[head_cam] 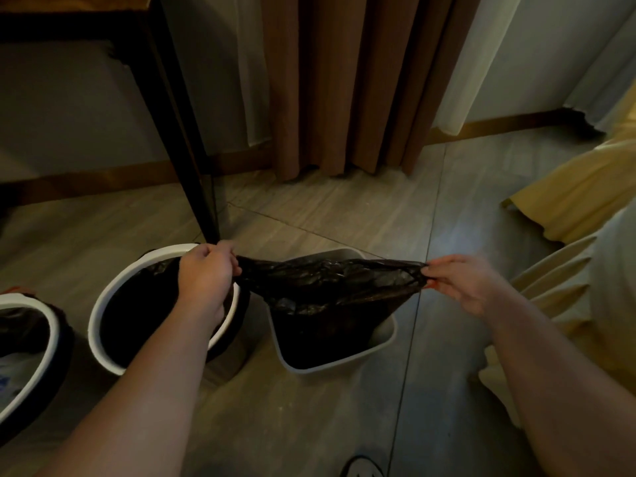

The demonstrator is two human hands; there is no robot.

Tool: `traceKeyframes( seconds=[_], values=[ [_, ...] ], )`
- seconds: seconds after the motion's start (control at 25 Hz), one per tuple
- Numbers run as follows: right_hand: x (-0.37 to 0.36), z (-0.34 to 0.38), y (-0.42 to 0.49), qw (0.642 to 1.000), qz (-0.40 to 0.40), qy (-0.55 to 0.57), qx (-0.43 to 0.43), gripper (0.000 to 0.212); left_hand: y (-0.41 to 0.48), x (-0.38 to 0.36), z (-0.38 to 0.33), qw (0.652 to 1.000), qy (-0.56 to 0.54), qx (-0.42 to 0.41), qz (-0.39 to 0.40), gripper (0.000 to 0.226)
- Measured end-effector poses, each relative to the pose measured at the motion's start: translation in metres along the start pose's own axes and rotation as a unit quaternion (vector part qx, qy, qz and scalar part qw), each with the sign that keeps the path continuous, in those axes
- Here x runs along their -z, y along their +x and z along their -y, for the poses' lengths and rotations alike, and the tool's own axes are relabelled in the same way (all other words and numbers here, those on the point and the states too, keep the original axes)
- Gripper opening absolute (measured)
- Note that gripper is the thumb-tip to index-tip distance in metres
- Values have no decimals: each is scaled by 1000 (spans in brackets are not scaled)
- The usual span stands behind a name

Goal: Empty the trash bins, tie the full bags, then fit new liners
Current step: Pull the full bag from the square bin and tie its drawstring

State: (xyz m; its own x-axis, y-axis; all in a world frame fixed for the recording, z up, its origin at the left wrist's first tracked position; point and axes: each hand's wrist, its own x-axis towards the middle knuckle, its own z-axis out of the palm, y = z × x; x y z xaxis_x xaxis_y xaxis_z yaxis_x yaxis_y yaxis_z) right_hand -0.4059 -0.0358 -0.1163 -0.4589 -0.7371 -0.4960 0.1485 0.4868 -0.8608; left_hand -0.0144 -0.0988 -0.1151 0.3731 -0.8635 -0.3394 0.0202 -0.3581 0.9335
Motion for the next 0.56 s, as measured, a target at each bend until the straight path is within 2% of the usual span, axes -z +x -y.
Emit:
traceKeyframes(
  seconds=[0.12,0.2,0.28,0.4,0.48,0.56],
  values=[
    [1,6,-9,992,44,113,-34,31,-7,-2,-12,1000,-15,-5,26,18],
    [-5,19,-16,991,52,122,-21,33,-16,-11,-23,998,-36,1,54,28],
    [-17,34,-26,995,51,91,-6,28,-28,-20,-32,993,-45,29,101,48],
    [-40,57,-49,998,58,11,-10,19,-47,-30,-40,977,-2,53,208,74],
    [-53,72,-62,997,61,-53,-13,19,-58,-38,-42,962,32,64,265,83],
    [-65,84,-74,994,51,-91,-19,19,-64,-45,-45,955,58,66,285,88]
  ],
)
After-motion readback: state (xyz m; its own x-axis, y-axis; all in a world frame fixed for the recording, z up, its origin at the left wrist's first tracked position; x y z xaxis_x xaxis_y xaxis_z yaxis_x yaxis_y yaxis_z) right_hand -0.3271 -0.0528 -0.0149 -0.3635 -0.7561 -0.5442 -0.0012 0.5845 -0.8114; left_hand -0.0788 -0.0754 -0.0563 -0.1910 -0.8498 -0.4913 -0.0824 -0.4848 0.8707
